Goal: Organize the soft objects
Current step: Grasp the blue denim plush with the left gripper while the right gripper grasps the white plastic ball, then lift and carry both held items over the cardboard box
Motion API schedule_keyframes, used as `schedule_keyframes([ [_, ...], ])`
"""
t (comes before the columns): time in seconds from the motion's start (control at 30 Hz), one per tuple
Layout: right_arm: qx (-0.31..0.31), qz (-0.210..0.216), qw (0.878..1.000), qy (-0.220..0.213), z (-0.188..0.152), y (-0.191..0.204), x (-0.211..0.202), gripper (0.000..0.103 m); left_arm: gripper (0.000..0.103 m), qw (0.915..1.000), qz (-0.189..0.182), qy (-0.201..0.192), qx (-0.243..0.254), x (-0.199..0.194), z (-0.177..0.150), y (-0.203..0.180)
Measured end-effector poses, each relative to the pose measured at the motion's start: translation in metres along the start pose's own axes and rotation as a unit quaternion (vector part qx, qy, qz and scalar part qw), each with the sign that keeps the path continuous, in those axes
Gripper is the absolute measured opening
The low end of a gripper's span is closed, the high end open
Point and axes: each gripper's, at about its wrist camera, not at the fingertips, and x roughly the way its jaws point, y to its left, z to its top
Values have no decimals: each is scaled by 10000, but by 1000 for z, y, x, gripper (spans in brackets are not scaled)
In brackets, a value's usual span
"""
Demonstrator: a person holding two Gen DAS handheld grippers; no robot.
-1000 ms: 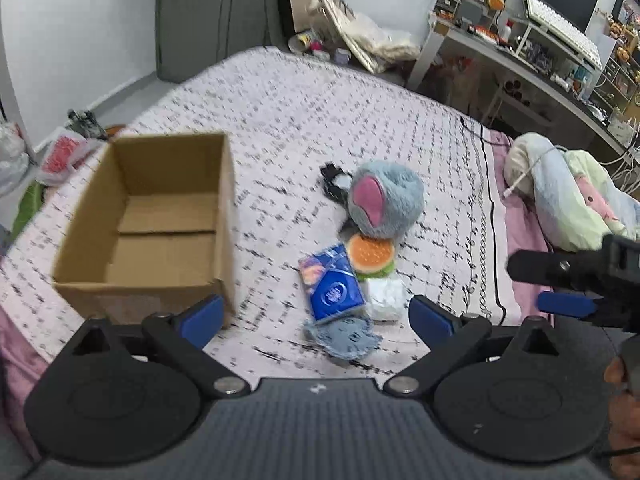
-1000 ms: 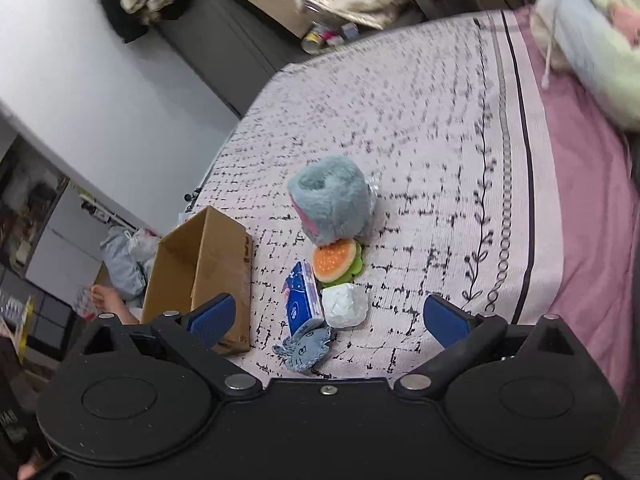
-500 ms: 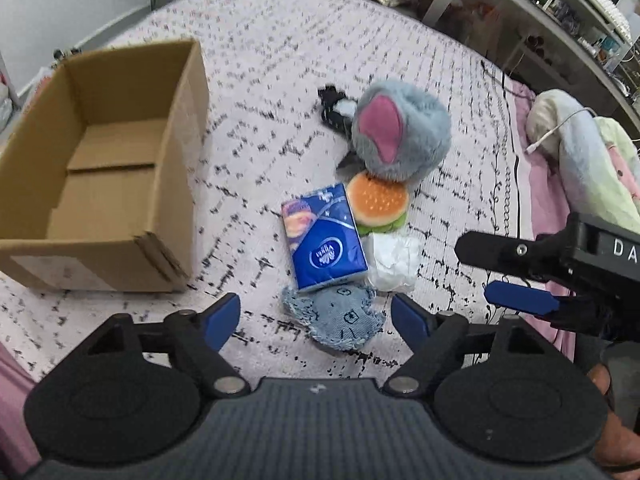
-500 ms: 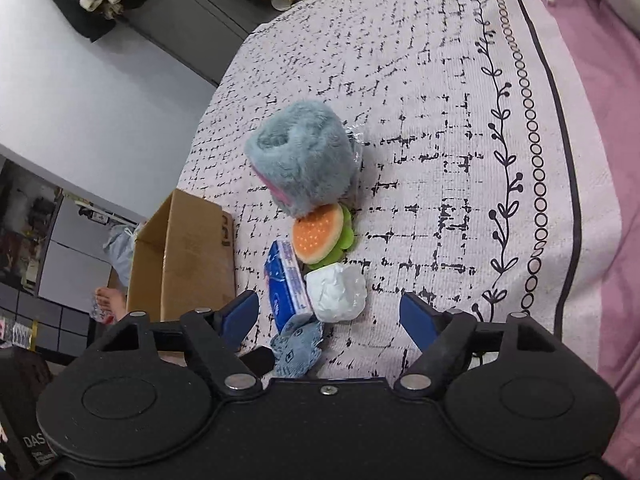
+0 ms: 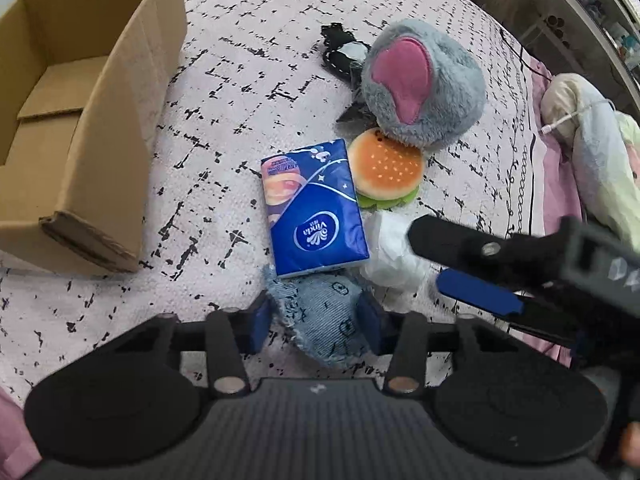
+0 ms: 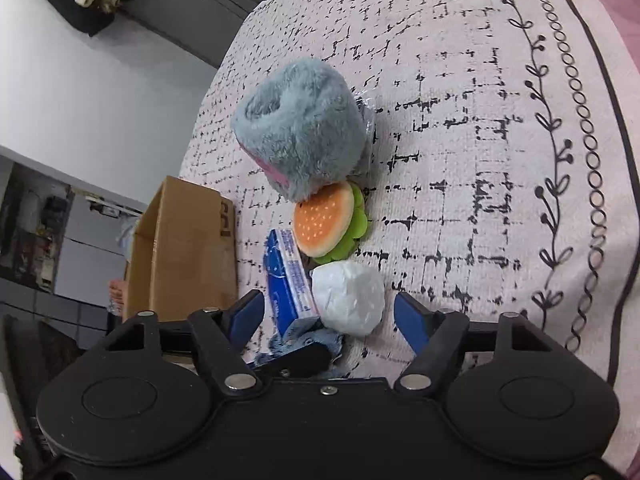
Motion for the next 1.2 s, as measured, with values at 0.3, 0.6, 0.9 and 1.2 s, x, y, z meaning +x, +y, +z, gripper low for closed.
schedule_keyframes([
  [0.3,-119,-141,9996,-218,-7,-6,-3,32,29,9996,-182,-227,4,-7,-9,-1],
  [0.6,-113,-377,9979,-523,-12,0,-45,32,29,9966,-275,-743,208,-44,-24,-14],
  [0.9,-359,-297,9946,-932,-27,18,-76,32,29,9928,-395,-1112,197,-74,-34,-14],
  [1.2,-559,-225,9916,-1148,-34,38,-93,32,29,9889,-378,-1426,194,-96,-37,-10],
])
